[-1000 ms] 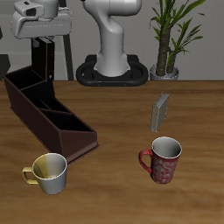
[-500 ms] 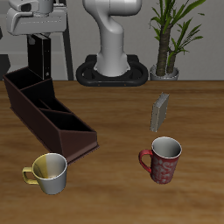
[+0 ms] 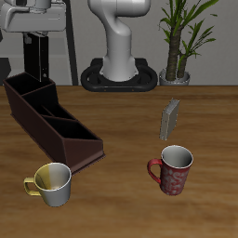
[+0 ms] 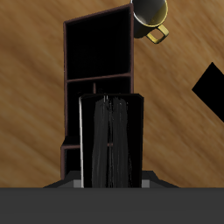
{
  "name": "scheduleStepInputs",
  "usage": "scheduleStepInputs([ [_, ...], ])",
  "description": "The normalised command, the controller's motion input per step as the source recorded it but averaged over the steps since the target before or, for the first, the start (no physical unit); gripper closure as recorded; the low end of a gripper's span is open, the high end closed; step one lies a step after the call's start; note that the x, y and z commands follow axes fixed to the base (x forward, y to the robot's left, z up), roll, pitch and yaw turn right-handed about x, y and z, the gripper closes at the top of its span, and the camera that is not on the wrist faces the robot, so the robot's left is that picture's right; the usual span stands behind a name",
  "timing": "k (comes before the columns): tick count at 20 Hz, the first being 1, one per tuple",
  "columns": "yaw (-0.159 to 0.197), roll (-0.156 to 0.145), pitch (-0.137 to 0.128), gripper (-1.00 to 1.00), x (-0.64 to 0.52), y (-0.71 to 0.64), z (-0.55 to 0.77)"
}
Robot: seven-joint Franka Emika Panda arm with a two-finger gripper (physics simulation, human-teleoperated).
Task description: Place the black book into the right desk caddy's back compartment
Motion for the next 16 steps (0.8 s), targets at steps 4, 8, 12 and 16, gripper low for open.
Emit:
scheduleStepInputs([
  [4,-0.012,-0.01,-0.048,1.0,0.14,-0.02,0.12],
  [8,-0.018,-0.017,-0.013,1.0,0.06,-0.01,0.04],
  [12,0.018,0.027,-0.006,1.0,0.17,0.13,-0.05],
  [16,0.003,0.005,0.005,1.0,0.13,0.07,-0.11],
])
